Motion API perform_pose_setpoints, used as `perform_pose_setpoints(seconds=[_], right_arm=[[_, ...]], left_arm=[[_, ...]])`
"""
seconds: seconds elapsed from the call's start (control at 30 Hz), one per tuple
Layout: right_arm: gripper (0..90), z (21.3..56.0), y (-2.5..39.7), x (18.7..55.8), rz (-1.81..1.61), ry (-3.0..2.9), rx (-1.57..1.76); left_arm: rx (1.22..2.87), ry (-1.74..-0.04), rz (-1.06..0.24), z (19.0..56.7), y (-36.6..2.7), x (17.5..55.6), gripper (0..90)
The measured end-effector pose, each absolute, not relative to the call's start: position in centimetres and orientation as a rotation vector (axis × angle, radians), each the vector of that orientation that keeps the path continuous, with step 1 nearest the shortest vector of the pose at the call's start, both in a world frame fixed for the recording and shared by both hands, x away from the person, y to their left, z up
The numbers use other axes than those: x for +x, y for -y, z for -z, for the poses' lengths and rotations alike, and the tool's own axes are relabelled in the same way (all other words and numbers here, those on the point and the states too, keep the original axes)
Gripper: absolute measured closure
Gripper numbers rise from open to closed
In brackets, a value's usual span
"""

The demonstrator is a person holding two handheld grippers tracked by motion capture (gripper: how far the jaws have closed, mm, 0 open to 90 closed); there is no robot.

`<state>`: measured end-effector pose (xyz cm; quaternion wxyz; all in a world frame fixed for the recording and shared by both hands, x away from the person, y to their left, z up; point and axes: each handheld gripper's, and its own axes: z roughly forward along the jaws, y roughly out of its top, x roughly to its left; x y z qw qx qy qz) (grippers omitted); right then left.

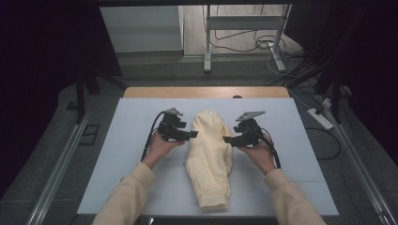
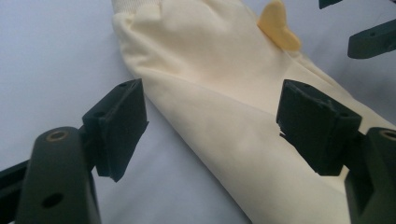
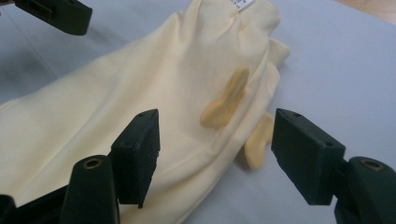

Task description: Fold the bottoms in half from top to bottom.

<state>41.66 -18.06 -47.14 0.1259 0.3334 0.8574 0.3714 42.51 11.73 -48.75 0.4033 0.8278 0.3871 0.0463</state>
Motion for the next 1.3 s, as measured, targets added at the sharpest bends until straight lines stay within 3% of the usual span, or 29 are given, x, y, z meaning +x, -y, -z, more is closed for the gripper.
perform_pose_setpoints(seconds=[0.5,0.9,1.3], right_arm=[[32.7,47.2,15.9,45.0,-1.057,-2.481,1.045],[33.2,49.3,15.6,46.9,-0.968,-2.499,1.089],[36.3,51.1,15.7,47.8,-0.907,-2.554,1.127]], left_arm=[[2.108,-1.034,-0.111,50.1,-11.3,44.9,24.7],[2.118,-1.052,-0.103,51.2,-10.6,46.1,26.3],[2.151,-1.096,-0.078,52.9,-9.5,47.0,37.2]])
